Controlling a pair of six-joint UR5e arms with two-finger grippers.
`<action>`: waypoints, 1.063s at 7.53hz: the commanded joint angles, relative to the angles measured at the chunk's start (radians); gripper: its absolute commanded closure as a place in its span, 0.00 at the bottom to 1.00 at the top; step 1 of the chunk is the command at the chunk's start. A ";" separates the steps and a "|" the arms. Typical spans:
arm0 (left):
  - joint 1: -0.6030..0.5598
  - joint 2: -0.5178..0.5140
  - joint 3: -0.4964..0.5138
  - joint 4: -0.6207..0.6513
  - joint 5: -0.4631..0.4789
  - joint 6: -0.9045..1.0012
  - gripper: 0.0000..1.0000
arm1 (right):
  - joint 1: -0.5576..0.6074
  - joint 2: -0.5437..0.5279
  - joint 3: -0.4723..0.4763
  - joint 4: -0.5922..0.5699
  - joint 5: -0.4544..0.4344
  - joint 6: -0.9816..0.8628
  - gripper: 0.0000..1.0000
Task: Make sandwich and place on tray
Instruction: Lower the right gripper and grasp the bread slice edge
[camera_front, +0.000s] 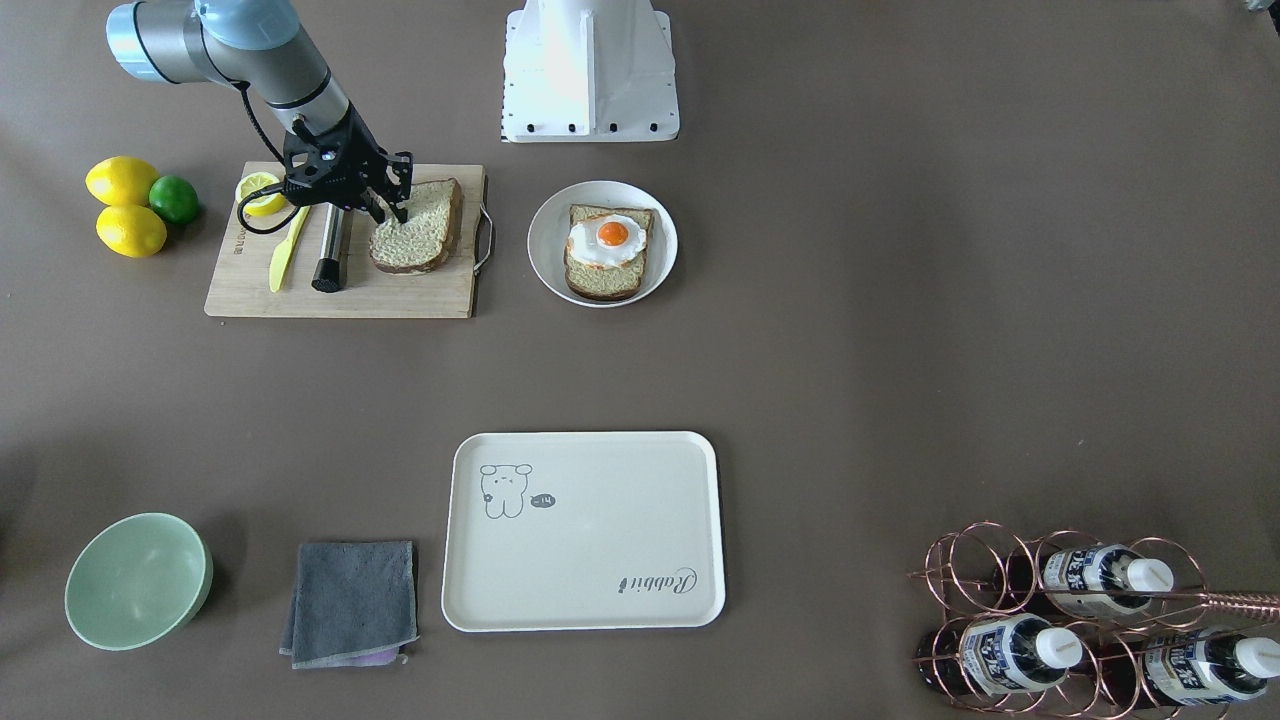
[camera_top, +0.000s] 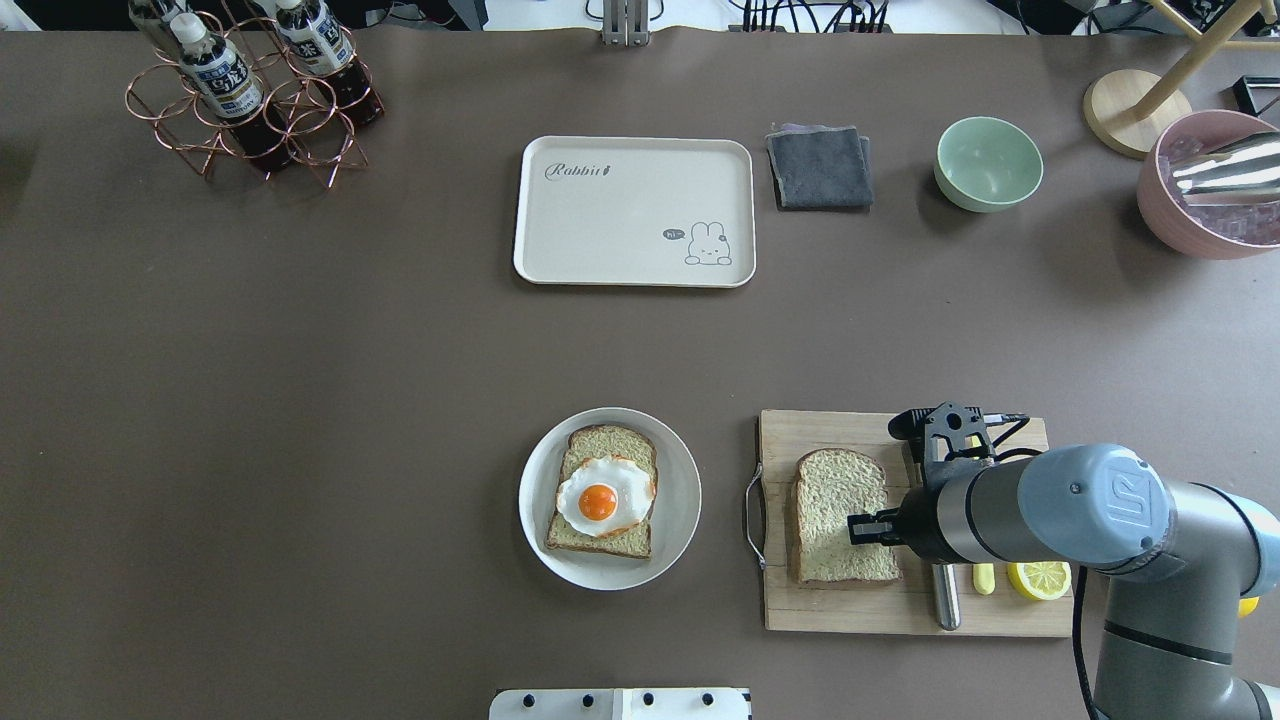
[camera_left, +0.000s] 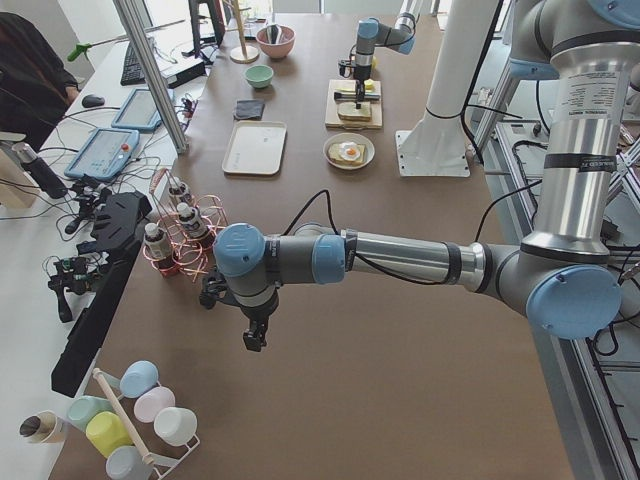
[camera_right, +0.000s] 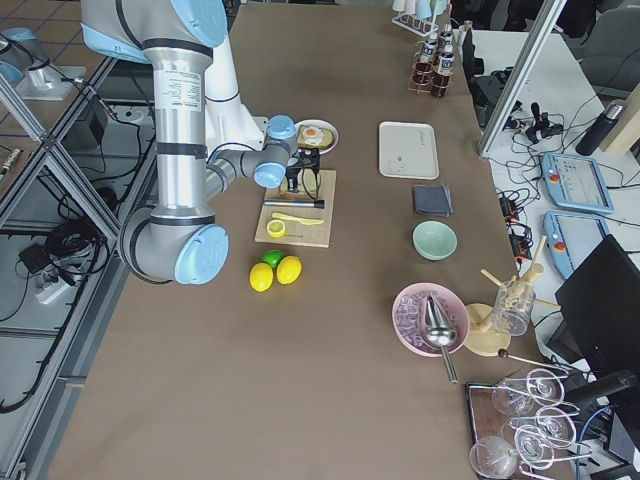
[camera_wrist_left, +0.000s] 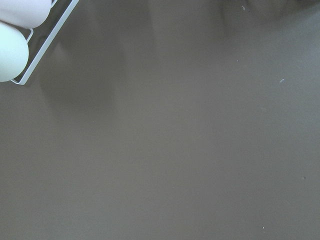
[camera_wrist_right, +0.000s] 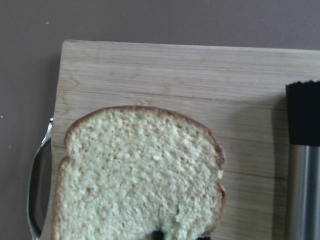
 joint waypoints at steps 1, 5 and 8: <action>0.000 -0.015 0.001 0.002 0.001 -0.001 0.02 | 0.002 -0.001 0.006 0.000 -0.002 0.001 1.00; 0.000 -0.041 0.004 0.009 0.001 -0.004 0.02 | 0.129 0.019 0.022 0.000 0.151 0.004 1.00; 0.000 -0.053 0.021 0.009 0.001 -0.022 0.01 | 0.180 0.185 0.011 -0.157 0.207 -0.005 1.00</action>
